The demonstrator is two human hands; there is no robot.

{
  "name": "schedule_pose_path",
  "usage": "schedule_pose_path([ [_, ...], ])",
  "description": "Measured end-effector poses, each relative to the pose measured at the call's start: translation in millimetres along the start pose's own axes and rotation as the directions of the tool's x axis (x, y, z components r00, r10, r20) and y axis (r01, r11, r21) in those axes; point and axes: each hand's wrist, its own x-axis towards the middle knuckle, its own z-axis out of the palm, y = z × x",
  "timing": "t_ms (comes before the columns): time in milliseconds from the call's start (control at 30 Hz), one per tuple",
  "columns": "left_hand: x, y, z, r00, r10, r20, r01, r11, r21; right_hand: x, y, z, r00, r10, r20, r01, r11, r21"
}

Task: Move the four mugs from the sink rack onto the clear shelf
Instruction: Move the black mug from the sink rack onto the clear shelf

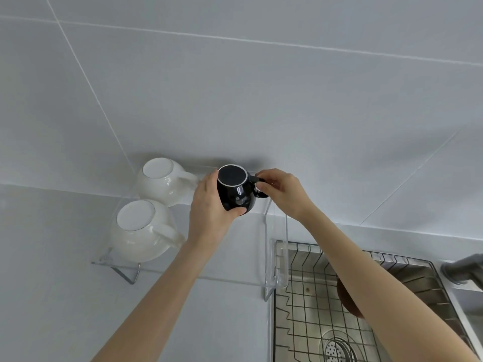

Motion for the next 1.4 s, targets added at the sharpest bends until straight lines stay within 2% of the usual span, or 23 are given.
schedule_pose_path([
  [500,-10.0,9.5,4.3,0.998,-0.025,-0.06,0.029,0.998,0.062,-0.6,-3.2,-1.1,0.999,0.043,0.029,-0.042,0.999,-0.011],
  [733,-9.6,9.4,5.6,0.998,-0.028,-0.048,0.031,0.997,0.07,-10.2,1.0,-11.1,0.997,0.066,-0.039,-0.068,0.996,-0.052],
  [900,-9.1,18.4,8.8,0.998,-0.052,-0.046,0.057,0.991,0.118,-29.6,0.7,-35.2,0.988,0.1,-0.114,-0.098,0.995,0.023],
  [1033,-23.8,44.5,17.8,0.994,0.089,-0.062,-0.07,0.966,0.25,-55.2,-3.6,-60.9,0.987,0.096,-0.126,-0.083,0.991,0.105],
  [1133,-50.2,79.7,33.3,0.963,0.267,0.018,-0.266,0.947,0.181,-86.8,0.7,-87.0,0.983,0.129,-0.131,-0.112,0.985,0.13],
  [1233,-79.5,111.0,56.3,0.899,0.396,0.187,-0.406,0.914,0.016,-120.7,14.4,-113.2,0.973,0.189,-0.133,-0.172,0.977,0.128],
  [1300,-96.0,123.6,78.7,0.863,0.394,0.315,-0.391,0.917,-0.075,-144.5,31.1,-131.2,0.958,0.243,-0.15,-0.223,0.965,0.135],
  [1400,-115.6,129.4,120.3,0.816,0.292,0.499,-0.275,0.955,-0.111,-178.1,67.7,-156.3,0.928,0.325,-0.183,-0.303,0.943,0.139],
])
